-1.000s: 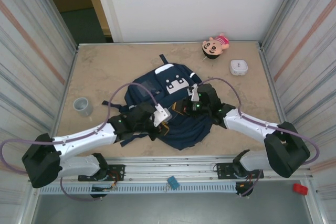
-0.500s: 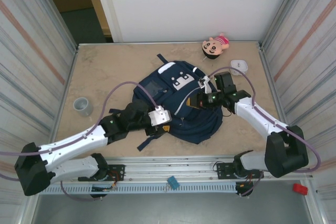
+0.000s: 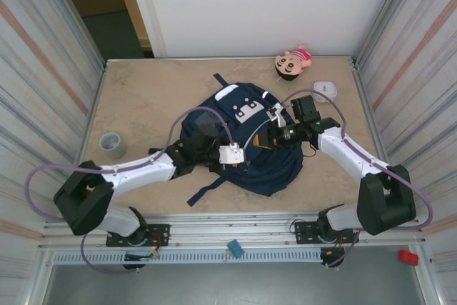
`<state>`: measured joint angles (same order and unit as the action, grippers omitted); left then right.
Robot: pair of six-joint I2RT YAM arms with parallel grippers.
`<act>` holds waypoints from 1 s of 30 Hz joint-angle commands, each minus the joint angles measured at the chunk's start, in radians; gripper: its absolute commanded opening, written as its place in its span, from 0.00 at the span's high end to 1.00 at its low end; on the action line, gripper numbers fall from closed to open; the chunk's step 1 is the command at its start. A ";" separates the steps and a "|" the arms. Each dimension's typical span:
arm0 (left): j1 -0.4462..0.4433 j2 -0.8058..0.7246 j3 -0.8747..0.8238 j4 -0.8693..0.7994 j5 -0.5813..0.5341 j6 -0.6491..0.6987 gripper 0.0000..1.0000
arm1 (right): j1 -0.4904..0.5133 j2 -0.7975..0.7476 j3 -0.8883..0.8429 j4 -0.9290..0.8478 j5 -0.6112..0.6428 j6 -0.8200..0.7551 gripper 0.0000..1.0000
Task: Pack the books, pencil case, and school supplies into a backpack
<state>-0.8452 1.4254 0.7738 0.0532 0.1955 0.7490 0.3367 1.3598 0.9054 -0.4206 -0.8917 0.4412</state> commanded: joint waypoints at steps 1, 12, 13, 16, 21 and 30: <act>0.010 0.001 0.040 -0.032 0.038 0.017 0.86 | -0.021 0.001 0.045 -0.031 -0.067 -0.062 1.00; -0.021 -0.208 -0.074 -0.138 0.110 -0.313 1.00 | -0.064 0.031 0.116 -0.046 0.021 -0.106 0.65; -0.021 -0.207 -0.069 -0.138 0.111 -0.337 1.00 | -0.063 0.007 0.117 -0.066 0.049 -0.110 0.60; -0.021 -0.192 -0.038 -0.140 0.108 -0.397 1.00 | -0.053 -0.102 0.122 -0.176 0.203 -0.114 0.54; -0.016 -0.149 0.026 -0.173 0.131 -0.456 1.00 | 0.121 -0.310 0.121 -0.352 0.564 -0.066 0.53; 0.001 -0.133 0.047 -0.180 0.173 -0.491 1.00 | 0.501 -0.405 0.036 -0.323 0.830 0.159 0.56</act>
<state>-0.8516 1.2915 0.7830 -0.1165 0.3164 0.3141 0.7818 0.9184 0.9699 -0.7322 -0.2016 0.5072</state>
